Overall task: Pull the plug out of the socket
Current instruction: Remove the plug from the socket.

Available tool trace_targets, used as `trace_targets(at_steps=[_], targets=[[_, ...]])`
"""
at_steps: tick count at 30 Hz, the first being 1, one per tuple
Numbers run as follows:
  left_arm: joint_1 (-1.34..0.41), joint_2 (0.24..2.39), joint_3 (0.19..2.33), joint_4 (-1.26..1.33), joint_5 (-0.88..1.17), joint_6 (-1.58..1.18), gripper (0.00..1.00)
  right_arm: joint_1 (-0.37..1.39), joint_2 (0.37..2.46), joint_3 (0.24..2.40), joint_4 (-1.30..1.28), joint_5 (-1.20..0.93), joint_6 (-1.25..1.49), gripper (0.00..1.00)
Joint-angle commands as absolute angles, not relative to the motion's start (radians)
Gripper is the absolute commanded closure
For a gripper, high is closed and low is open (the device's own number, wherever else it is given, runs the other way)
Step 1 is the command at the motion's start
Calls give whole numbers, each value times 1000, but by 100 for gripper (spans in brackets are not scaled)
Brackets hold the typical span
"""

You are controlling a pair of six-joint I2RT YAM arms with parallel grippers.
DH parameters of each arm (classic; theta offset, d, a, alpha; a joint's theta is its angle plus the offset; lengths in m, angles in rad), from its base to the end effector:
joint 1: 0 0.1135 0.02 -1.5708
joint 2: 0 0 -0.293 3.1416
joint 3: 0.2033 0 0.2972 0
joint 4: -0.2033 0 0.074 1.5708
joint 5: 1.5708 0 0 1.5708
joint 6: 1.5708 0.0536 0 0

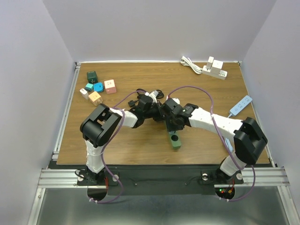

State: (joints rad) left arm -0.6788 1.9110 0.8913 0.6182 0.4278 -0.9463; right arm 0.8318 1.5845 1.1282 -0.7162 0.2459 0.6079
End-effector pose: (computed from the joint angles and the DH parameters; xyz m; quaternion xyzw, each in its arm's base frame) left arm 0.3241 -0.2900 0.1252 0.0074 0.8232 -0.5133 0.2423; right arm 0.2525 0.2578 0.2160 -0.0846 0.9695 0.0390 0.2269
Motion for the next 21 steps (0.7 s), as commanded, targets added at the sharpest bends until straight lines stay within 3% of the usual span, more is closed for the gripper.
trace_targets(at_steps=[1,8,21], targets=[[-693,2043,801,328,339,-842,100,811,1471,1270,-689,435,643,100],[-693,2080,815,333,330,-825,100,802,1434,1212,-684,491,634,100],[-693,2056,799,354,324,-816,100,790,1680,1213,-630,134,450,100]])
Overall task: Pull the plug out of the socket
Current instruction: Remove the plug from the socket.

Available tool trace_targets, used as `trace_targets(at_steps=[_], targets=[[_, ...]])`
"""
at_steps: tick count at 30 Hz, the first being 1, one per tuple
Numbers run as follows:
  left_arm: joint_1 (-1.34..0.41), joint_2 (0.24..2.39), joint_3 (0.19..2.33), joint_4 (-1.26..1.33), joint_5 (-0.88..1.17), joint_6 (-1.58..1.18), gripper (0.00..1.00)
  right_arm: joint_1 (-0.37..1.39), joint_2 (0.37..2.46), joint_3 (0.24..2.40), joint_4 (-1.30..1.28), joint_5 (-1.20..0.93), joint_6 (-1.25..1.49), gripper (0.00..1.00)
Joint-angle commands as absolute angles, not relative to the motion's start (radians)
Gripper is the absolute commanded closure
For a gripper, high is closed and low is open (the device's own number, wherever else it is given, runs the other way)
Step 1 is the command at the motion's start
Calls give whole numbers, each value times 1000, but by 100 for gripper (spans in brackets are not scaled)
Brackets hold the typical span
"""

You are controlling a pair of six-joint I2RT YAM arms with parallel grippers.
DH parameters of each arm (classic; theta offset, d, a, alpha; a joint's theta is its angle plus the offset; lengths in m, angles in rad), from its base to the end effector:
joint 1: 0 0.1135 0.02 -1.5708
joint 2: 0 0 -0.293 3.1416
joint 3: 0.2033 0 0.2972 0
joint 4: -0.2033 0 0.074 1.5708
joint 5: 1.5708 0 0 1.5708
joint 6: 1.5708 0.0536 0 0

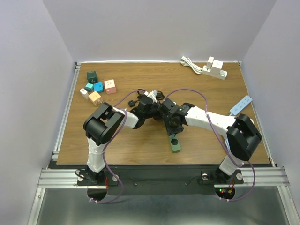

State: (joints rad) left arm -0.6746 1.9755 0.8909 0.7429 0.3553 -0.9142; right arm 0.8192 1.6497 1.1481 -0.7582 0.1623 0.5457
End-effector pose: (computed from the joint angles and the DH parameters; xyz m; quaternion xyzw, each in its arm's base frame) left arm 0.3331 -0.2903 0.1119 0.0051 0.8106 -0.5061 0.2947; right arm 0.2562 0.2615 0.1974 -0.1218 0.9772 0.0352 0.1703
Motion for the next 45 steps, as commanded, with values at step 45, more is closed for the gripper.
trace_targets(at_steps=[45], targets=[[-693,2079,844,311,313,-758,100,787,1410,1137,-463,344,525,100]])
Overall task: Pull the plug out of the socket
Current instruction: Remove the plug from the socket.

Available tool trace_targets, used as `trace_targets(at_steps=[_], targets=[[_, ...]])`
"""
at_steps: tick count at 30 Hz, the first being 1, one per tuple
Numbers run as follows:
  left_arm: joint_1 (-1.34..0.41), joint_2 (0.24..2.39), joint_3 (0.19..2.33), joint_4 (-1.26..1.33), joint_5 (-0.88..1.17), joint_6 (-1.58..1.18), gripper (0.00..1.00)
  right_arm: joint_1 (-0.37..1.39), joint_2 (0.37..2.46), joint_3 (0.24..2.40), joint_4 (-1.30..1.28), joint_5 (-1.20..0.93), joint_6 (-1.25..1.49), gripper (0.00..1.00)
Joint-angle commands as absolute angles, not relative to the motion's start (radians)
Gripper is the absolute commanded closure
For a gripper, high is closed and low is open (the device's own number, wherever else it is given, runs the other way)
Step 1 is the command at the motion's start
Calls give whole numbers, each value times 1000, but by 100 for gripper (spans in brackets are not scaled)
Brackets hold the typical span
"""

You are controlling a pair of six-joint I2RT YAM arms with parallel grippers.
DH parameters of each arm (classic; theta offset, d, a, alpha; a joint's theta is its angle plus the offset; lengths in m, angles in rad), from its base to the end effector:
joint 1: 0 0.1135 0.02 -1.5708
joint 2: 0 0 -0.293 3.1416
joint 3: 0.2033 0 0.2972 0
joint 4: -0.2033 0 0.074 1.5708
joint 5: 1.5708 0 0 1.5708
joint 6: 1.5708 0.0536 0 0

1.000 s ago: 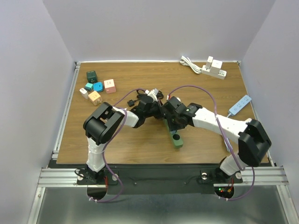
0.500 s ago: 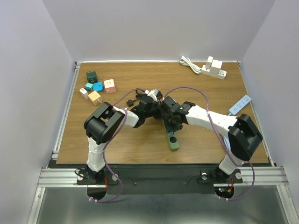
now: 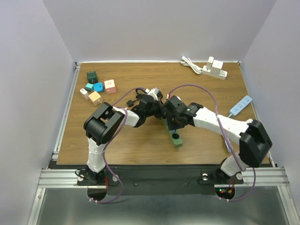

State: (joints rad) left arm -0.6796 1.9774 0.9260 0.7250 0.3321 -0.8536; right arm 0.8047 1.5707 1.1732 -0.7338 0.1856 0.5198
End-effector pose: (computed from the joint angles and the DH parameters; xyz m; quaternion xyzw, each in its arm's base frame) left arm 0.3395 -0.2968 0.1197 0.0263 0.8068 -0.4955 0.3208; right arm 0.2605 0.2565 0.2345 -0.1180 0.9648 0.0621 0.2268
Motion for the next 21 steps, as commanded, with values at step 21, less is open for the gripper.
trace_targets(at_steps=[21], targets=[[-693,2069,830,313,307,-770,100,784,1516,1359,-601,204,391,99]])
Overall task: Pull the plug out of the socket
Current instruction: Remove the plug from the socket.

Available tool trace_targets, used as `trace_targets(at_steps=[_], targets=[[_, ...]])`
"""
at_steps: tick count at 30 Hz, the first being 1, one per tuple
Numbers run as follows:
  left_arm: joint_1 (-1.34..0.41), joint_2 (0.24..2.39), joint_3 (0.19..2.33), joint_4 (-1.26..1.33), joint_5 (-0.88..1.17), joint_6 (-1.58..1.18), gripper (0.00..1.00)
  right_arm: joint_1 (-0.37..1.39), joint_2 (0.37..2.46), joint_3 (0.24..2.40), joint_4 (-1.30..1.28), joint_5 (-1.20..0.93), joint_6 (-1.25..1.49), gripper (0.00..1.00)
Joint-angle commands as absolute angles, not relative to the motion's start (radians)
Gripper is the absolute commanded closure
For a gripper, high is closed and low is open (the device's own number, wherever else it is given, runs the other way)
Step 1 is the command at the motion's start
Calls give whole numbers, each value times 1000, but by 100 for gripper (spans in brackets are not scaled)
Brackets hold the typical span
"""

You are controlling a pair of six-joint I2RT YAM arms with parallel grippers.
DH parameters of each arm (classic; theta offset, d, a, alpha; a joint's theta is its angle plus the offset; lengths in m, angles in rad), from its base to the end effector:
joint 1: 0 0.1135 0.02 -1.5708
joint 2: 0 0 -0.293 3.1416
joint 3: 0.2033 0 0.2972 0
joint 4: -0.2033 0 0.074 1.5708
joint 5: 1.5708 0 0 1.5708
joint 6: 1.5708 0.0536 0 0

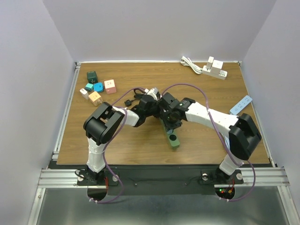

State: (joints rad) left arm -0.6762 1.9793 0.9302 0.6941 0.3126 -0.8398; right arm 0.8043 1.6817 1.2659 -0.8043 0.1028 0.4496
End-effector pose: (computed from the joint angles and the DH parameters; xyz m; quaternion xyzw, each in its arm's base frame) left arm 0.3412 -0.2949 0.1165 0.0224 0.8154 -0.4807 0.3219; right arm 0.2722 0.2747 0.2225 -0.1647 0.9695 0.0612 0.1708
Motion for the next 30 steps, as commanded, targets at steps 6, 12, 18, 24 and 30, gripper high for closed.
trace_targets(at_steps=[6,12,18,24,30], targets=[[-693,2080,836,314,308,-769,100,784,1434,1298,-592,313,405,100],[-693,2086,841,313,311,-767,100,785,1538,1253,-586,226,446,100],[-684,2059,847,288,305,-761,100,785,1595,1241,-587,222,463,100],[-640,1857,854,235,244,-762,100,784,1585,1128,-603,134,505,100],[-629,1773,888,192,241,-772,100,787,1588,1052,-603,112,560,100]])
